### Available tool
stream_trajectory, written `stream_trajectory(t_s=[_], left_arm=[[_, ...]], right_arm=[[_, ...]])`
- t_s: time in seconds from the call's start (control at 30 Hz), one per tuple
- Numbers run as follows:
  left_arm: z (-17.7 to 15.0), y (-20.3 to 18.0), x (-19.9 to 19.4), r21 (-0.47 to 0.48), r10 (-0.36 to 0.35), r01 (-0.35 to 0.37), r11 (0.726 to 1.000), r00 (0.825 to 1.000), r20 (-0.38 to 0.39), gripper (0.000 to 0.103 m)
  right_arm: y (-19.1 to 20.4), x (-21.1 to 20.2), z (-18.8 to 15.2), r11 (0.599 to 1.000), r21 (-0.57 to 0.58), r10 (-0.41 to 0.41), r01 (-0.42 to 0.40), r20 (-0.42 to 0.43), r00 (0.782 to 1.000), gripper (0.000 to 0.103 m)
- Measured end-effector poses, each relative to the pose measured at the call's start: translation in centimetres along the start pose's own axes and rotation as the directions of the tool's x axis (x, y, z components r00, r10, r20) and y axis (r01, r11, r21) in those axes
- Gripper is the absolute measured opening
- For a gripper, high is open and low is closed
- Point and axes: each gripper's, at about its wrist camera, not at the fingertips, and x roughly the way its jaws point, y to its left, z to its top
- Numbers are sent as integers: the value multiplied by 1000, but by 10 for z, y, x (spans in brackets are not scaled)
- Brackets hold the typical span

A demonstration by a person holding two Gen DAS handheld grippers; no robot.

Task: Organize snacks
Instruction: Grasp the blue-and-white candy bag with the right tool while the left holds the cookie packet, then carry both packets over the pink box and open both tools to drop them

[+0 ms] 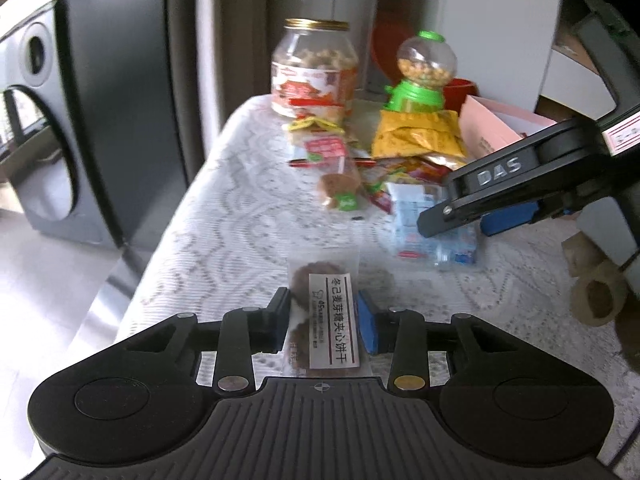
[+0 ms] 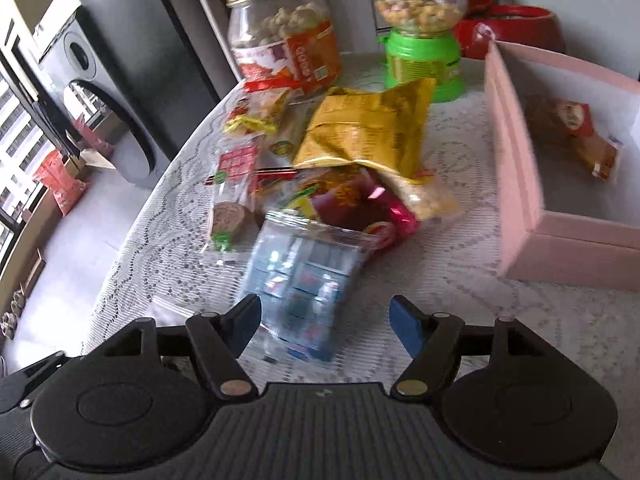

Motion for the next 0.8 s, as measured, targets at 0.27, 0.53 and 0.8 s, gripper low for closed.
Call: stream_trajectory(t_s=[0.27,0.53,0.8], left_arm=[[0,1,-3,-3,1,-1,1000,1000,3,41],[-2,-3,-4,-3,-30,30,1000,1000,-1,41],[3,-24,-12,35,-81,81,996,997,6,41]], right_arm=[[31,24,8,996,-34,-78,79,12,997,85],[46,25,-7,974,-190,-121,125,34,992,84],[-8,-29,-7,993,-114,34,-36,-17,999,61]])
